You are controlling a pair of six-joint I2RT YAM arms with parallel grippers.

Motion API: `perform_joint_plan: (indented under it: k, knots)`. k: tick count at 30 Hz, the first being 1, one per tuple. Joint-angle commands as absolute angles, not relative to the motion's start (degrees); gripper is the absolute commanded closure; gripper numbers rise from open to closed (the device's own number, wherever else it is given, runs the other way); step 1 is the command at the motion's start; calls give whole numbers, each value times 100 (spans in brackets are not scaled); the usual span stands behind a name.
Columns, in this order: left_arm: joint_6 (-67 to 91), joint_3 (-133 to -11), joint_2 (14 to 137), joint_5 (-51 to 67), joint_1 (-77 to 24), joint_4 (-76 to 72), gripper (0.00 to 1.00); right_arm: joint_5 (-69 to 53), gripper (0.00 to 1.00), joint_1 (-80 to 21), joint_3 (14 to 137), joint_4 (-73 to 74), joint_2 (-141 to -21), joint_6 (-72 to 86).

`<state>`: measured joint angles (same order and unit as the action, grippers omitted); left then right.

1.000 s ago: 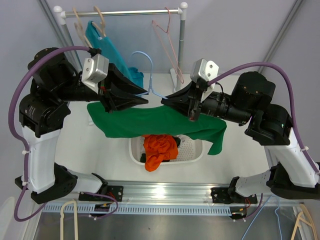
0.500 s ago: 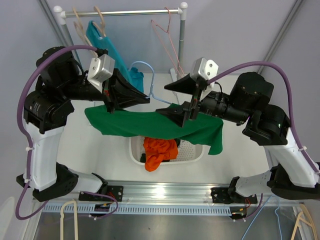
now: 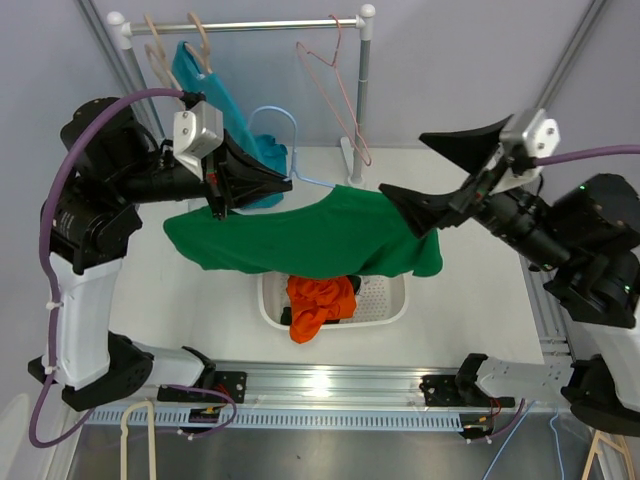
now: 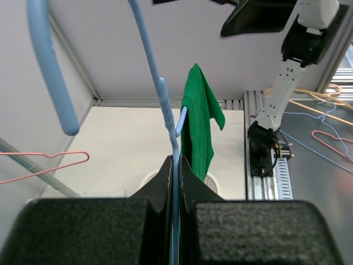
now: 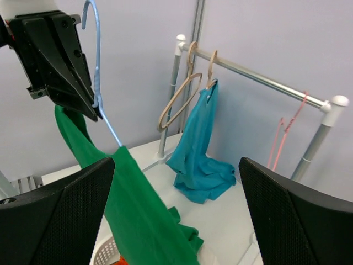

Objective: Remove the t-shirt from the hanger

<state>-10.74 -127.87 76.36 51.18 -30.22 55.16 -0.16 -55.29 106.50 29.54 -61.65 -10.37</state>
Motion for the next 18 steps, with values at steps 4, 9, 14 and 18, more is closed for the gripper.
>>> perform_joint_plan:
  k: [4,9,14,18]
  knots:
    - [-958,-12894,7365,5194,-2602,5115,99,-211,1,-5230,10460,3436,-5933,-800]
    - [-879,-12894,7251,5633,-2329,5001,99,-437,2,-4958,9809,3481,-5792,-625]
    - [-651,-12876,7154,6283,-1865,4852,99,-913,4,-4483,9484,3411,-5704,-563]
    - [-501,-12604,6883,6600,-1565,4571,99,-1204,3,-4359,9439,3349,-5678,-562]
